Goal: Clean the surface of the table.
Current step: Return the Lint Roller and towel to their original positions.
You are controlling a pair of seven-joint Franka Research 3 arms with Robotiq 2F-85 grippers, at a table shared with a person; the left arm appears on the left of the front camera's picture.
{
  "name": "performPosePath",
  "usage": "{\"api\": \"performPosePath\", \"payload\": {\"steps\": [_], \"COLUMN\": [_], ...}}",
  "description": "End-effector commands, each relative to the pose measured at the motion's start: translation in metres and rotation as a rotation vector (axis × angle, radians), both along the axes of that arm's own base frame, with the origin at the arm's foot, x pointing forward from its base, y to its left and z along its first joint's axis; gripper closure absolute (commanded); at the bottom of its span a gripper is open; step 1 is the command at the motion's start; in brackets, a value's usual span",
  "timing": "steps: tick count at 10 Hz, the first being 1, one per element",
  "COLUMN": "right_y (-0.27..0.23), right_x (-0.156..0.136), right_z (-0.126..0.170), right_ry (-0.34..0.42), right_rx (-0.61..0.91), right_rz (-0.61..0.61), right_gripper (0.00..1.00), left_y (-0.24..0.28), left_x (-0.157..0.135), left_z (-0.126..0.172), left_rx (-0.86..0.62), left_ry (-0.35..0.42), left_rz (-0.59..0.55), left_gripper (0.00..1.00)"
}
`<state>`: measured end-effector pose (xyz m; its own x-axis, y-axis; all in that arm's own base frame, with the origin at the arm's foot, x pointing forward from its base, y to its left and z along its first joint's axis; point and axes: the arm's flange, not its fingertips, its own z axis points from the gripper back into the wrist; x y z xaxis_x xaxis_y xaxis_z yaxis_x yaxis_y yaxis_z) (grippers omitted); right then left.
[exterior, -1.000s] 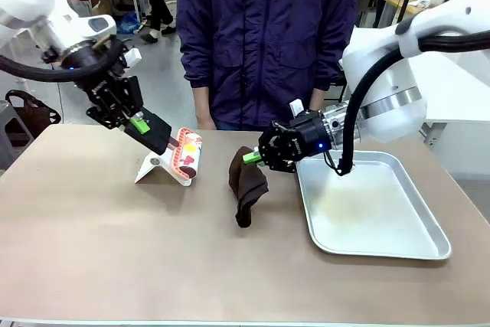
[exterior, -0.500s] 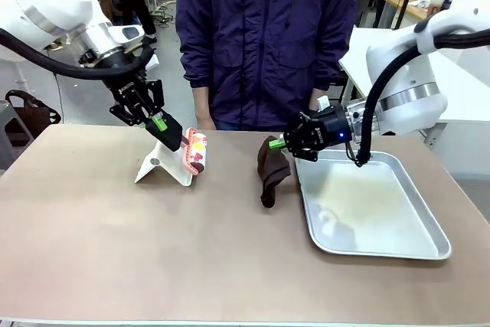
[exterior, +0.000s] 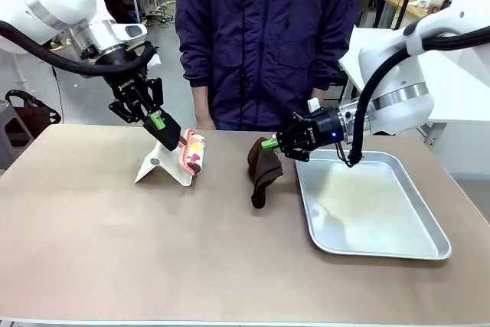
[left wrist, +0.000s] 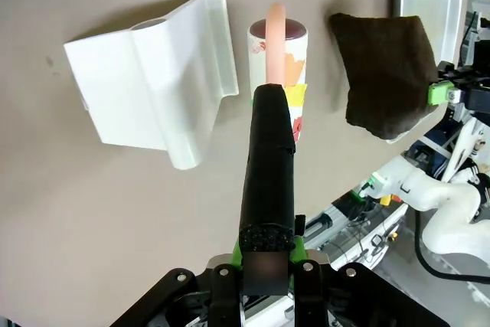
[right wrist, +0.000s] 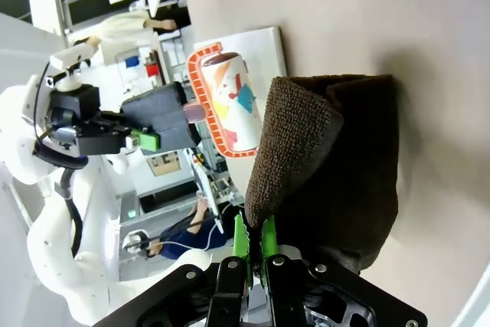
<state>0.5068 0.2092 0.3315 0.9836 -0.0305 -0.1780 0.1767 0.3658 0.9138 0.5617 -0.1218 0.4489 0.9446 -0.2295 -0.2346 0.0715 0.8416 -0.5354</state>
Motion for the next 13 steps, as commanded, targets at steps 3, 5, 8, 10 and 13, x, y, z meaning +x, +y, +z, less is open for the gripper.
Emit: {"api": "performPosePath", "payload": {"steps": [3,5,8,10,13], "right_y": [0.012,0.004,0.002,0.002,0.0], "right_x": [0.001,0.004,0.002,0.002,0.002], "right_z": [-0.011,-0.021,-0.022,-0.022,-0.026], "right_ry": [0.004,0.041,0.01,0.01,0.02], "right_rx": [-0.039,-0.144,-0.08,-0.08,-0.106], "right_rz": [-0.034,-0.048,-0.033,-0.033,-0.027], "right_gripper": [0.93,0.93,0.93,0.93,0.93], "left_y": [0.006,0.005,0.006,0.006,0.006], "left_x": [0.002,0.004,0.004,0.004,0.004], "left_z": [-0.011,-0.017,-0.017,-0.017,-0.017], "left_rx": [0.054,0.054,0.045,0.045,0.045], "left_ry": [0.007,0.011,0.017,0.017,0.017], "left_rz": [-0.006,0.001,-0.008,-0.008,-0.008], "left_gripper": [0.78,0.78,0.78,0.78,0.78]}}
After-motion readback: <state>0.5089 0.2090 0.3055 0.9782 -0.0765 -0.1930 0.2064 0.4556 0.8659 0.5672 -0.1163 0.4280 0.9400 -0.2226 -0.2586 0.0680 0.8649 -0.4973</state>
